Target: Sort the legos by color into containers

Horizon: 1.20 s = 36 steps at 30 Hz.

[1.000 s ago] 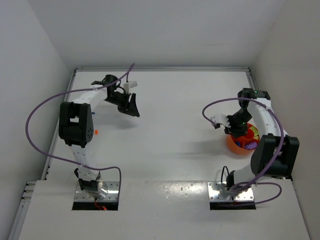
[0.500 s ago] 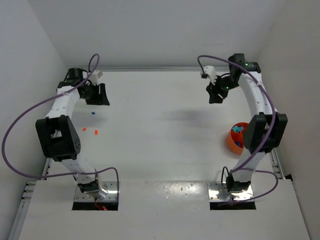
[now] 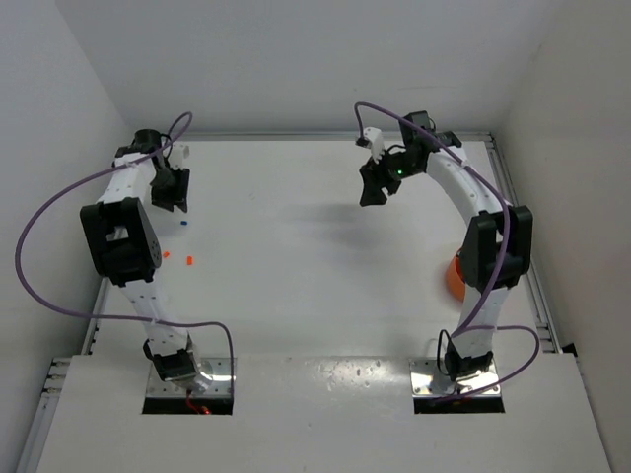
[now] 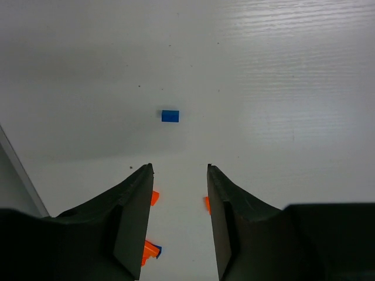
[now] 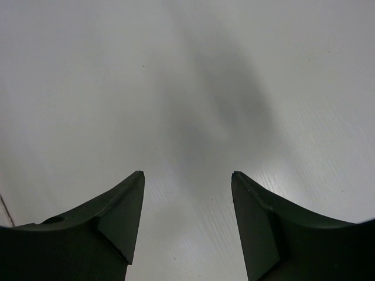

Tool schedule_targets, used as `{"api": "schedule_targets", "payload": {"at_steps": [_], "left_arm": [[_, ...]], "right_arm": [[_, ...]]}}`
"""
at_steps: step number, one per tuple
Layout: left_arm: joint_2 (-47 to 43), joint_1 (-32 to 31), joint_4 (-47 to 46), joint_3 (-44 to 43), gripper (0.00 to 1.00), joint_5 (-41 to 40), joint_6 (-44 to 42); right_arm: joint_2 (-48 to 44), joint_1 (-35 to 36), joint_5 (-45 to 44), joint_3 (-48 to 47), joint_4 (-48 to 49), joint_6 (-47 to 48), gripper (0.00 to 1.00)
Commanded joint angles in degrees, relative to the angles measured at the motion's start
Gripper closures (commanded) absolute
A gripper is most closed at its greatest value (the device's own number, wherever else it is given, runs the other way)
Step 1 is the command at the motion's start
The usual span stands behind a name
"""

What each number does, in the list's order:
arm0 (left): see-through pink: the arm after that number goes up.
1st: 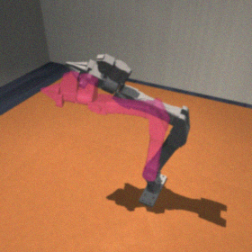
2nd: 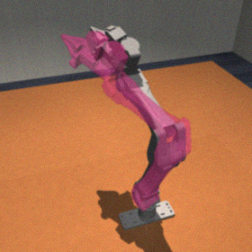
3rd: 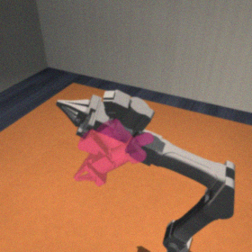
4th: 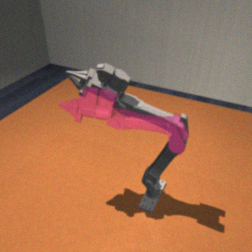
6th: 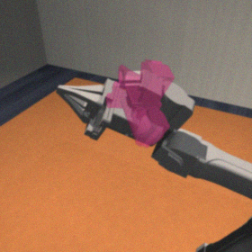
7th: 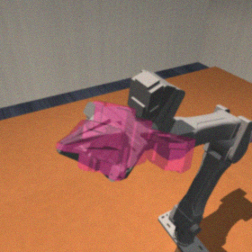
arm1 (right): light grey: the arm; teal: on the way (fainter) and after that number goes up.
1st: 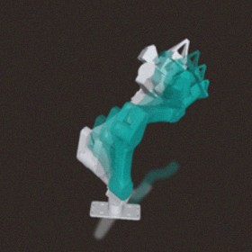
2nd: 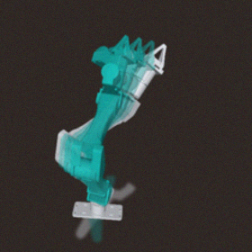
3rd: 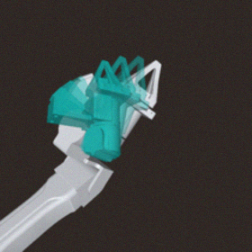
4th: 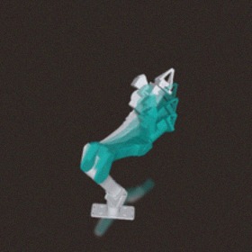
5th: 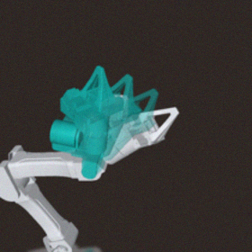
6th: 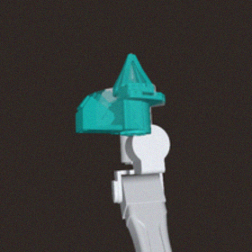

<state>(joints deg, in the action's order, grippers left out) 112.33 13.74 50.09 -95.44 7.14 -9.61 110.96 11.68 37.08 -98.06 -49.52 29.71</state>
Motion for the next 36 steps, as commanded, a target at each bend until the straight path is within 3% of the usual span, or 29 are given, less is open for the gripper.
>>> {"api": "schedule_targets", "payload": {"at_steps": [1, 3, 9, 12, 36], "left_arm": [[2.9, -1.4, -0.7, -2.9, 0.55, -6.3, 1.6], [5.0, -1.4, -1.2, -2.9, 0.60, -7.5, 1.6], [8.9, -1.4, -1.7, -4.5, 0.60, -8.0, 2.1], [10.4, -1.4, -1.7, -5.0, 0.54, -8.0, 2.1], [14.2, -1.4, -3.4, -3.4, 0.58, -7.0, 3.2]], "right_arm": [[-1.9, 0.6, 2.5, 2.5, 6.0, -5.6, 0.38], [-2.6, 0.6, 2.5, 3.1, 6.8, -6.3, 0.38], [-3.7, 1.7, 0.6, 5.0, 7.3, -6.9, 0.38], [-3.7, 1.7, 0.0, 5.0, 7.3, -6.9, 0.38], [-2.7, 2.7, -0.5, 3.4, 6.8, -6.9, 0.38]]}}
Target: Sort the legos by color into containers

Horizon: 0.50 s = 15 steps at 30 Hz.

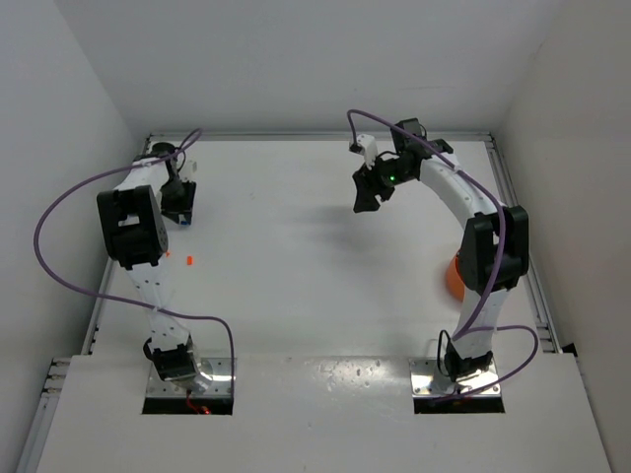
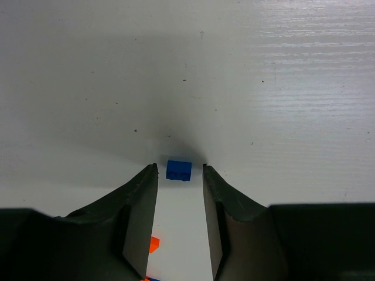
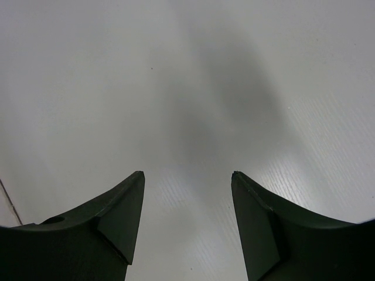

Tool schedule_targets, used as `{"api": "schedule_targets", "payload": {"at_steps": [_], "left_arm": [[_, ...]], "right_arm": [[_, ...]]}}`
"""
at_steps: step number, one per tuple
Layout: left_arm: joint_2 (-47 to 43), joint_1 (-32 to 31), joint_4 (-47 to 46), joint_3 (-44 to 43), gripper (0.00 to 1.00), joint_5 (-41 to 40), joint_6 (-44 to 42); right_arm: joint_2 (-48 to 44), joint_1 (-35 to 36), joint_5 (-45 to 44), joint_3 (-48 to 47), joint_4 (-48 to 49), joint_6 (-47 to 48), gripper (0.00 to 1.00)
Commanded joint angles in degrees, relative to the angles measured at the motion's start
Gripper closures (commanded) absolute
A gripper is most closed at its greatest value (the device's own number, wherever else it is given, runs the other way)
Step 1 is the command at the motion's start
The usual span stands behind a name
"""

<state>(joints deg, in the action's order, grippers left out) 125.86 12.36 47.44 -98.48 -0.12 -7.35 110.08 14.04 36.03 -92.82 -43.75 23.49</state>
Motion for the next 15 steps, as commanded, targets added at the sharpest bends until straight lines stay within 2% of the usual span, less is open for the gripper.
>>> {"api": "schedule_targets", "payload": {"at_steps": [1, 11, 15], "left_arm": [[0.7, -0.1, -0.8, -0.3, 0.59, 0.3, 0.9], [1.3, -0.1, -0.8, 0.2, 0.72, 0.3, 0.9], [0.8, -0.1, -0.8, 1.5, 0.79, 2.7, 0.9]], "right_arm": [[-1.8, 0.4, 0.0, -1.8, 1.0, -0.6, 0.38], [-1.3, 0.4, 0.0, -1.8, 1.0, -0.1, 0.38], [-1.3, 0.4, 0.6, -1.8, 1.0, -0.1, 0.38]]}}
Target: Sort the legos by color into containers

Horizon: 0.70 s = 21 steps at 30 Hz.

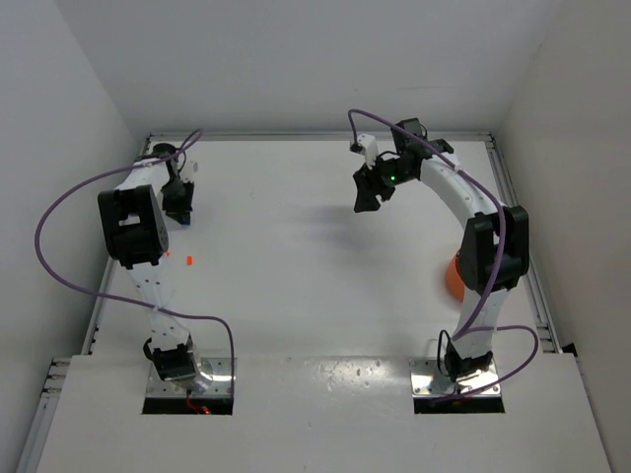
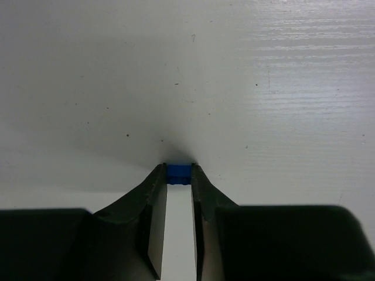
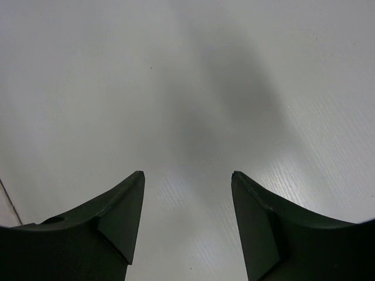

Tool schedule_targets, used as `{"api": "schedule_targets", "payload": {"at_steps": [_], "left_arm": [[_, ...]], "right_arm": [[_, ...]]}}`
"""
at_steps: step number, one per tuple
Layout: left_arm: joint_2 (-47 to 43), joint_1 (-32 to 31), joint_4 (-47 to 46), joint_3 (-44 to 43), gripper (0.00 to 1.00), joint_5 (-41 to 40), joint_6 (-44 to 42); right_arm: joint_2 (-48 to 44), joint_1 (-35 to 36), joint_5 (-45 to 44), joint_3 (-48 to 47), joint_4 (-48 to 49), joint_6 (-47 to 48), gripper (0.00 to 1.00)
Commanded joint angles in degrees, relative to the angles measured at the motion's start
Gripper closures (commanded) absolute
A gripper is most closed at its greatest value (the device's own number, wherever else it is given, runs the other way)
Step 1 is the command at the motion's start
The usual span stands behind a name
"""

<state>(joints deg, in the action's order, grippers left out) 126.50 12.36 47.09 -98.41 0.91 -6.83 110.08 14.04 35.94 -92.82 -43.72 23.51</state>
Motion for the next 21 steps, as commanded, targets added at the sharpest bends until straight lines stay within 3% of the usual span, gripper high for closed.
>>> {"api": "schedule_targets", "payload": {"at_steps": [1, 5, 10, 14, 18, 21], "left_arm": [[-0.7, -0.1, -0.4, 1.5, 0.80, 2.8, 0.4], [-4.3, -0.1, -0.4, 4.8, 0.85, 17.1, -0.8], [-11.3, 0.5, -1.6, 10.6, 0.85, 49.7, 0.6], [-11.3, -0.6, -2.6, 13.5, 0.85, 67.0, 6.1], [-12.5, -2.4, -8.6, 19.6, 0.85, 76.5, 12.4], [-14.1, -2.4, -20.9, 26.5, 0.85, 84.3, 25.5]], "right_arm": [[-1.3, 0.4, 2.2, -1.8, 1.0, -0.1, 0.38], [-2.9, 0.4, 7.8, 2.0, 5.3, -1.5, 0.38], [-12.4, 2.7, 14.9, 15.5, 23.9, -8.8, 0.38], [-11.9, 5.9, 17.6, 19.0, 33.8, -16.2, 0.43], [-10.2, 9.7, 18.5, 21.1, 44.6, -23.8, 0.43], [-7.8, 13.4, 17.9, 21.8, 54.7, -28.1, 0.48]]}}
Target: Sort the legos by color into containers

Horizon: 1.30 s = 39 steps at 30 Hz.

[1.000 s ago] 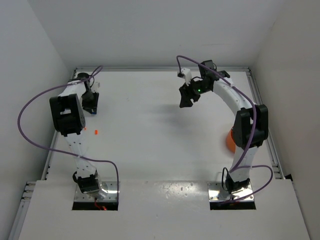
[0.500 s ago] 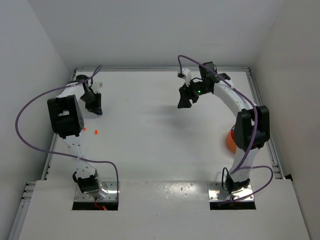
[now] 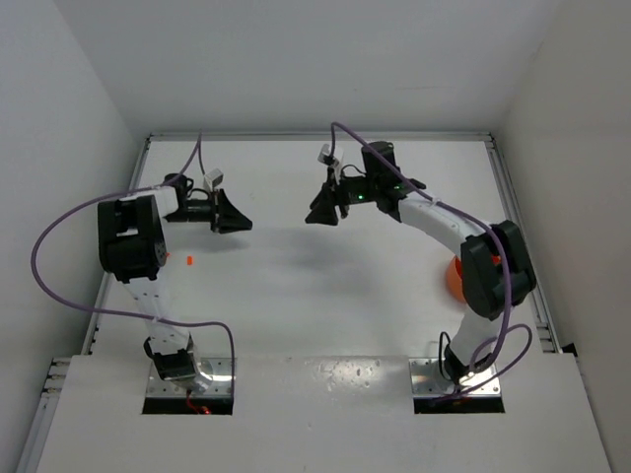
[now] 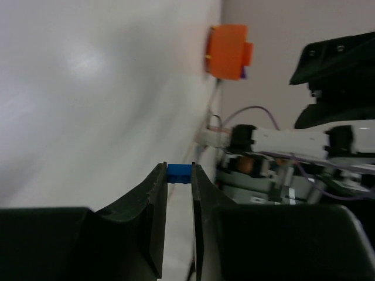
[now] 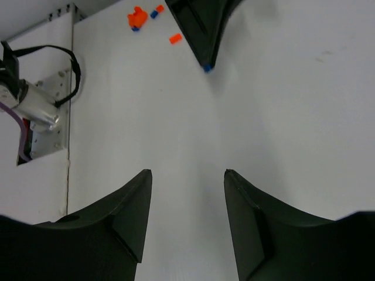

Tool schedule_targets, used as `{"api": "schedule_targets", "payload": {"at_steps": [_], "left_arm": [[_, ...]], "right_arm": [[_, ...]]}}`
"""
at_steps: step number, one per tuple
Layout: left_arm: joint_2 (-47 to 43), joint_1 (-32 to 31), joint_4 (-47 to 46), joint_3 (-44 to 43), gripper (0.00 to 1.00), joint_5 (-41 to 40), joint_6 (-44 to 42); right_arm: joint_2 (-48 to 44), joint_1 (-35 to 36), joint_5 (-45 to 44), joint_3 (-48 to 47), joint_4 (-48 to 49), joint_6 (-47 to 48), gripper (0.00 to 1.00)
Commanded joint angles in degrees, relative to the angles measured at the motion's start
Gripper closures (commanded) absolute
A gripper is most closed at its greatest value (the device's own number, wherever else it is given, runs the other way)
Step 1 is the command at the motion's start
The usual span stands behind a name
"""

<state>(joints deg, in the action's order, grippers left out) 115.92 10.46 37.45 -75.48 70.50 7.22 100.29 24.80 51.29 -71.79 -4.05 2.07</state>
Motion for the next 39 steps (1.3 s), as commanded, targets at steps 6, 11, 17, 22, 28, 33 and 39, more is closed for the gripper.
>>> {"api": "schedule_targets", "payload": {"at_steps": [6, 11, 17, 22, 28, 33, 39], "left_arm": [[-2.6, -1.1, -12.4, 5.3, 0.85, 22.2, 18.3], [-4.6, -0.5, -10.7, 6.0, 0.87, 22.2, 18.3], [-7.2, -2.4, -10.6, 7.9, 0.87, 22.2, 18.3], [-8.3, -2.9, -10.6, 8.4, 0.87, 22.2, 18.9], [-10.2, -5.1, -10.6, 8.4, 0.87, 22.2, 18.9], [-11.5, -6.3, -10.6, 8.9, 0.87, 22.2, 18.9], [-12.6, -6.9, -10.6, 9.5, 0.87, 22.2, 19.4]], "right_arm": [[8.7, 6.6, 2.6, -3.1, 23.5, -11.9, 0.48], [10.1, 8.4, 2.6, -2.6, 26.3, -12.1, 0.48], [10.1, 10.3, 2.6, -0.5, 32.7, -11.4, 0.45], [11.2, 11.5, 2.6, -0.5, 33.3, -9.4, 0.45], [13.0, 12.6, 2.6, -1.9, 33.9, -9.4, 0.49], [13.5, 12.6, 0.7, -2.4, 33.9, -9.4, 0.50], [13.5, 12.6, -1.2, -2.4, 33.9, -10.0, 0.50]]}}
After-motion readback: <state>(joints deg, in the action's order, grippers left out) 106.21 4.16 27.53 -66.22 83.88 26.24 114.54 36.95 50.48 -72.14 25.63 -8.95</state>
